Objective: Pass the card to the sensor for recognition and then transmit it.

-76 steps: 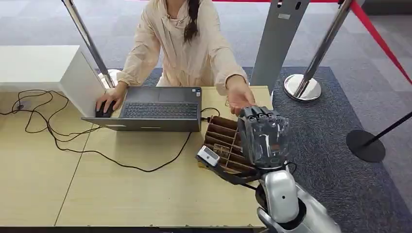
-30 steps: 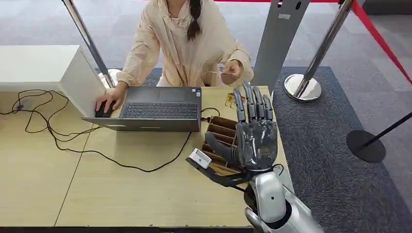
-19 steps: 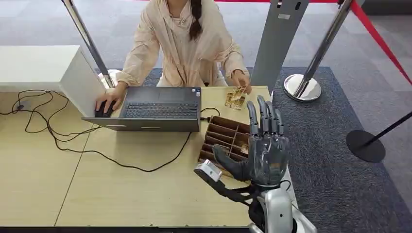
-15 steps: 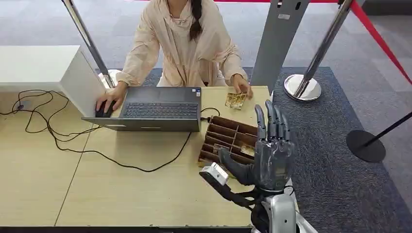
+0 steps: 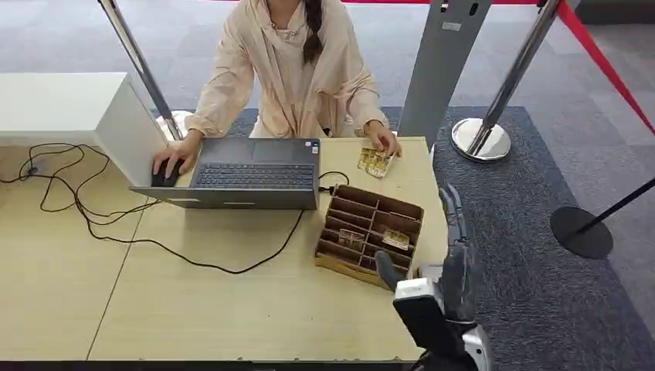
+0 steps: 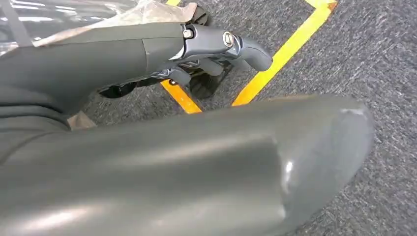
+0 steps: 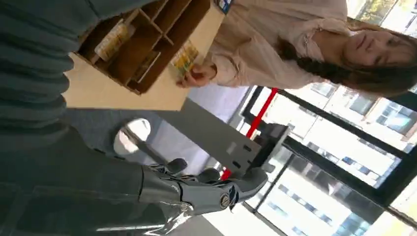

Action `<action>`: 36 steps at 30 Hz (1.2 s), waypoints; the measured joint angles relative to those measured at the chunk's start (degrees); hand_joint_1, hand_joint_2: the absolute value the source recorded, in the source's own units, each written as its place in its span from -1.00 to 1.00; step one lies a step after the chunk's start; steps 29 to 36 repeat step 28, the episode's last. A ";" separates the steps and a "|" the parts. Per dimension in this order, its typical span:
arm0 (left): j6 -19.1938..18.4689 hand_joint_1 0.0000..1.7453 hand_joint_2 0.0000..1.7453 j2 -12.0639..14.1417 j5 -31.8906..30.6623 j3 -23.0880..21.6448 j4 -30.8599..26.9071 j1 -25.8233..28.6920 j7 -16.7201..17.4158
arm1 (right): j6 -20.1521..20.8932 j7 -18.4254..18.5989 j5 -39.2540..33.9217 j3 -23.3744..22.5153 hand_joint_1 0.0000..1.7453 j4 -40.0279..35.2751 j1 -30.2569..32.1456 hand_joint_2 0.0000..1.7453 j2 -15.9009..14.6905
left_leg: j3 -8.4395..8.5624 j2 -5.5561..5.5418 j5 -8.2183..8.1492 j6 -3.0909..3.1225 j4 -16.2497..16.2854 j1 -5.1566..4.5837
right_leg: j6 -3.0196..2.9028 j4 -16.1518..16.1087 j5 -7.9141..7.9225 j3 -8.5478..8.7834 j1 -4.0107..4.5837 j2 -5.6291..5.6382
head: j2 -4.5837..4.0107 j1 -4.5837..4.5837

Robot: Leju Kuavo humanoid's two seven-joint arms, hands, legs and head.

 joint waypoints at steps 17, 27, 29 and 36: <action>0.00 -1.00 -1.00 -0.70 1.27 2.67 -2.12 0.06 2.10 | -0.11 -14.43 -27.31 -12.64 -1.00 8.57 7.96 1.00 6.21 | -0.01 0.02 0.00 0.00 0.00 0.00 | 0.01 0.00 -0.01 -0.02 0.00 0.00 | 0.00 0.00; 0.00 -1.00 -1.00 -0.96 4.66 5.16 -3.52 0.30 2.47 | -0.13 -19.17 -31.13 -16.20 -1.00 14.88 9.56 1.00 8.87 | -0.02 0.01 0.00 0.00 -0.01 -0.01 | 0.01 0.00 -0.01 -0.01 -0.01 0.00 | 0.00 0.02; 0.00 -1.00 -1.00 -0.96 4.68 5.44 -3.54 0.31 2.47 | -0.13 -19.30 -31.16 -16.46 -1.00 15.36 9.62 1.00 9.07 | -0.02 0.01 0.00 0.00 -0.01 -0.01 | 0.01 0.00 -0.01 -0.02 -0.01 0.00 | 0.00 0.02; 0.00 -1.00 -1.00 -0.96 4.68 5.44 -3.54 0.31 2.47 | -0.13 -19.30 -31.16 -16.46 -1.00 15.36 9.62 1.00 9.07 | -0.02 0.01 0.00 0.00 -0.01 -0.01 | 0.01 0.00 -0.01 -0.02 -0.01 0.00 | 0.00 0.02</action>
